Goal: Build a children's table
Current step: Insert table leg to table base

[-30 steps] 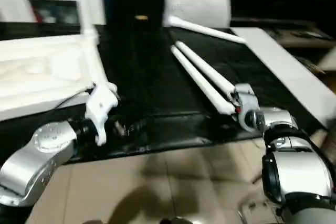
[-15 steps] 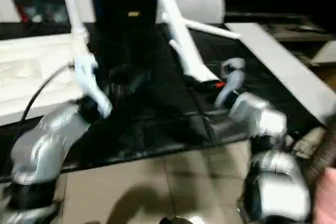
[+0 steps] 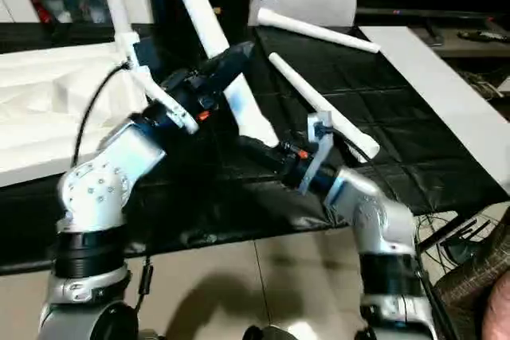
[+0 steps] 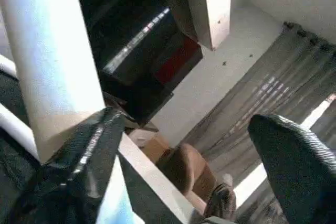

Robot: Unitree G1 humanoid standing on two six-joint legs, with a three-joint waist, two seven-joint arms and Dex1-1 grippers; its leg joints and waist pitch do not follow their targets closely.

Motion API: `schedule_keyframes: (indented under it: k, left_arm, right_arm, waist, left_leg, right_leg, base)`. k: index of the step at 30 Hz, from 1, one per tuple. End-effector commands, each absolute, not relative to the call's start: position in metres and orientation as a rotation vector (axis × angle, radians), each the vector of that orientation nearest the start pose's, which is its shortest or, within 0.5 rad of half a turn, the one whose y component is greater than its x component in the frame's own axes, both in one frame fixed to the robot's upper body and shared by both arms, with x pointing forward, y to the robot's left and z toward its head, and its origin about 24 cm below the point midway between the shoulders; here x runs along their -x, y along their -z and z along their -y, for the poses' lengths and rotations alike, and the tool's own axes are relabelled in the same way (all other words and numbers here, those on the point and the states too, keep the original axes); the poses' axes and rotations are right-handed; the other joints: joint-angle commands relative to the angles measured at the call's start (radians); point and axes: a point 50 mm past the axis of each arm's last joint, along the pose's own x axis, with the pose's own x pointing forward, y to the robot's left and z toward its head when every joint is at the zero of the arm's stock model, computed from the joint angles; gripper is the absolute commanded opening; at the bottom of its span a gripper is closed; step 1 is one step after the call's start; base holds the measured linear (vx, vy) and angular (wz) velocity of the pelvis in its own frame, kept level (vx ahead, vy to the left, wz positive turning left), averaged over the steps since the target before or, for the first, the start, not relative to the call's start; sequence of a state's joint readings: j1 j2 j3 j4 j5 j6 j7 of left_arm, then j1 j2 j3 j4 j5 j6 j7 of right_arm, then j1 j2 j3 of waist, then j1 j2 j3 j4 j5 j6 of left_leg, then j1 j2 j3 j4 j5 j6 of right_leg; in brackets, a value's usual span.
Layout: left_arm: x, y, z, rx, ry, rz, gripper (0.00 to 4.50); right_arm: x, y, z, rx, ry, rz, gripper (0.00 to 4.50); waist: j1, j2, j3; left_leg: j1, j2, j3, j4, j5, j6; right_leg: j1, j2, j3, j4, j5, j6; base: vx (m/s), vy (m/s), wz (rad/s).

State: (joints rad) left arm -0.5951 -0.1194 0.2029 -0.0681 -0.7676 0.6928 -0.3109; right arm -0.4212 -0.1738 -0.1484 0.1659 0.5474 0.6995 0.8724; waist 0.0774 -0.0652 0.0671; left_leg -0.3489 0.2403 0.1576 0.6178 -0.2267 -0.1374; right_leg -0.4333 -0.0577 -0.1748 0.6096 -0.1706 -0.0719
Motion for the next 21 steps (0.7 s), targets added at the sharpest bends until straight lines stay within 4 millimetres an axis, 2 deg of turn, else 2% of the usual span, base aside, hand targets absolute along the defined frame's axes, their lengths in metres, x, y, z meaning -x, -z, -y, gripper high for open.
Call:
schedule_keyframes:
  k: [1,2,5,7,11,14,17,21]
  left_arm:
    - [-0.318,-0.185,-0.074,0.827,0.794,0.077,4.01]
    - [-0.318,-0.187,-0.075,0.839,0.795,0.090,3.75]
    - [-0.315,-0.190,-0.077,0.869,0.823,0.110,3.63]
    - [-0.315,-0.187,-0.078,0.853,0.831,0.104,3.34]
    - [-0.316,-0.182,-0.079,0.832,0.815,0.081,3.26]
    - [-0.320,-0.179,-0.081,0.853,0.783,0.057,2.84]
    - [-0.323,-0.177,-0.084,0.850,0.754,0.045,2.69]
    - [-0.324,-0.176,-0.087,0.854,0.739,0.048,2.34]
  right_arm:
    - [-0.299,-0.105,0.127,-0.528,-1.044,-0.170,2.77]
    - [-0.297,-0.105,0.126,-0.522,-1.044,-0.174,2.77]
    - [-0.294,-0.106,0.125,-0.526,-1.058,-0.181,2.77]
    - [-0.291,-0.109,0.124,-0.526,-1.088,-0.179,2.77]
    - [-0.289,-0.111,0.123,-0.518,-1.103,-0.180,2.77]
    - [-0.288,-0.112,0.123,-0.498,-1.108,-0.182,2.77]
    - [-0.288,-0.112,0.124,-0.477,-1.104,-0.184,2.77]
    - [-0.289,-0.114,0.126,-0.461,-1.092,-0.178,2.75]
  waist:
    - [0.003,-0.002,-0.073]
    - [0.002,-0.004,-0.072]
    - [0.002,-0.001,-0.069]
    - [-0.001,-0.004,-0.069]
    - [0.000,-0.002,-0.076]
    - [0.006,-0.002,-0.077]
    - [0.006,-0.004,-0.079]
    - [0.007,-0.003,-0.079]
  left_leg:
    - [-0.008,-0.012,0.015,-0.061,-0.032,0.079]
    - [-0.007,-0.012,0.016,-0.061,-0.044,0.077]
    - [-0.004,-0.006,0.012,-0.066,-0.056,0.077]
    - [-0.002,-0.002,0.010,-0.069,-0.054,0.078]
    - [-0.002,0.005,0.007,-0.069,-0.004,0.081]
    - [-0.004,0.004,0.009,-0.068,0.028,0.087]
    - [-0.007,0.004,0.008,-0.066,0.055,0.093]
    - [-0.007,0.003,0.009,-0.065,0.060,0.096]
  right_leg:
    - [0.091,-0.070,0.066,-0.113,-0.378,0.082]
    - [0.089,-0.069,0.065,-0.115,-0.388,0.084]
    - [0.088,-0.073,0.063,-0.120,-0.392,0.085]
    - [0.089,-0.074,0.063,-0.120,-0.383,0.076]
    - [0.093,-0.081,0.071,-0.107,-0.313,0.047]
    - [0.094,-0.083,0.074,-0.103,-0.282,0.027]
    - [0.096,-0.083,0.076,-0.096,-0.246,0.015]
    - [0.098,-0.083,0.076,-0.096,-0.243,0.011]
  base:
    - [0.000,0.000,0.00]
    - [0.000,0.000,0.00]
    - [0.000,0.000,0.00]
    - [0.000,0.000,0.00]
    - [0.000,0.000,0.00]
    - [0.000,0.000,0.00]
    - [0.000,0.000,0.00]
    - [0.000,0.000,0.00]
